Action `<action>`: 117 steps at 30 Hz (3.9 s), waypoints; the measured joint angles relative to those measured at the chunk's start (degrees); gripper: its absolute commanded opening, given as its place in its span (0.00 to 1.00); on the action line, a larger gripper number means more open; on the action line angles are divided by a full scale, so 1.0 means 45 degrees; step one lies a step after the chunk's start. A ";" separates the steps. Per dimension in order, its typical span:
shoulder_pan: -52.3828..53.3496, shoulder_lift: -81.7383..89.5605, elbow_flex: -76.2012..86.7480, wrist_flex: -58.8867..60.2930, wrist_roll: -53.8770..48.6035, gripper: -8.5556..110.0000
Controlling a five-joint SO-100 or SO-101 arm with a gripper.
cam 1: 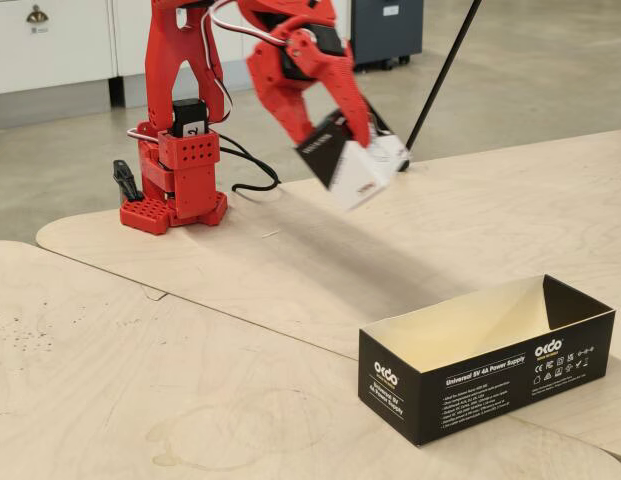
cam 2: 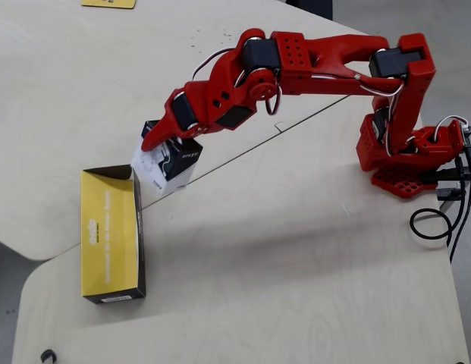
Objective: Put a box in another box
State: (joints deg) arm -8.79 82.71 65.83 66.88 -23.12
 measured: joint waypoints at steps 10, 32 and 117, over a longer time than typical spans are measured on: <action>-0.1426 -0.2988 -0.2500 -0.1602 0.0820 0.17; -0.1543 -0.5937 -0.3008 -0.4980 -0.0820 0.20; 0.1582 2.3223 2.4687 0.2422 -1.2969 0.07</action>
State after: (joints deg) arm -1.67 187.21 176.92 77.78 -81.47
